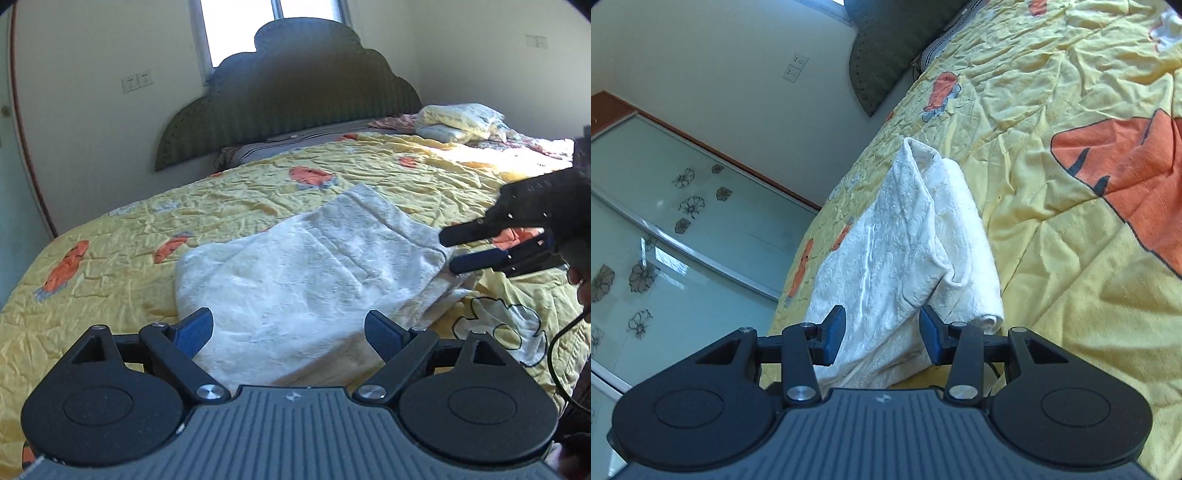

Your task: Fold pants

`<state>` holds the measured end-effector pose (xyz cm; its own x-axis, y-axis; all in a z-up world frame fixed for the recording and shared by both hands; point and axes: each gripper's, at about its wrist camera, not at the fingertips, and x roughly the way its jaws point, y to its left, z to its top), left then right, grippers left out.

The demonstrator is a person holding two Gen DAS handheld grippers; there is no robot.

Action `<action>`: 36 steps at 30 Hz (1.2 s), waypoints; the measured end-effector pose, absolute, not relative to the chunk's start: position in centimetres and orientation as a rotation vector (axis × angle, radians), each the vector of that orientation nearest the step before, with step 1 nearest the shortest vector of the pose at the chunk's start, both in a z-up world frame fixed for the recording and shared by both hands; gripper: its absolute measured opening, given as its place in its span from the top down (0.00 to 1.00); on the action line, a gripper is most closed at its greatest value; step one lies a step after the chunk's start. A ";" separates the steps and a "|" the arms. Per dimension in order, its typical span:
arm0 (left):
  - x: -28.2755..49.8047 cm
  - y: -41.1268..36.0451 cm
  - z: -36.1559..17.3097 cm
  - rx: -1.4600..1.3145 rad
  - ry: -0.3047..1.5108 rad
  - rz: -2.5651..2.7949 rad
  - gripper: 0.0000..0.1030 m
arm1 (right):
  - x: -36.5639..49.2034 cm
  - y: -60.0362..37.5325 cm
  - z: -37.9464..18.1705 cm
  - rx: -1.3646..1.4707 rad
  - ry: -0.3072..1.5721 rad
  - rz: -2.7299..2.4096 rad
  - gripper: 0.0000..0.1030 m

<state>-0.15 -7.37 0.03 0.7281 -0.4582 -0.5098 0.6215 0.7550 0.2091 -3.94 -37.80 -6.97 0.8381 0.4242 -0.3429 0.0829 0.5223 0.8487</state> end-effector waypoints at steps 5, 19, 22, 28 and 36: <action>-0.1 -9.7 -1.5 0.452 0.439 -0.658 0.14 | -1.7 -38.0 -7.3 1.025 0.540 0.168 0.57; -1.0 -11.5 -2.0 0.576 0.392 -0.740 0.88 | -1.1 -36.5 -2.5 0.898 0.388 0.253 0.92; -1.4 -11.4 -2.2 0.576 0.418 -0.767 0.88 | -2.5 -36.4 -2.3 0.873 0.385 0.233 0.92; -0.7 -11.3 -3.4 0.546 0.496 -0.791 0.85 | -2.5 -38.2 -6.8 0.920 0.548 0.128 0.89; 0.5 -9.0 -0.4 0.357 0.514 -0.783 0.43 | -4.4 -38.0 -2.5 0.607 0.492 -0.041 0.81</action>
<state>0.52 -9.01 -0.44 0.5971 -0.5738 -0.5606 0.7426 0.6597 0.1157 -4.36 -38.01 -2.49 0.8844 0.1049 -0.4548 0.1785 0.8244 0.5372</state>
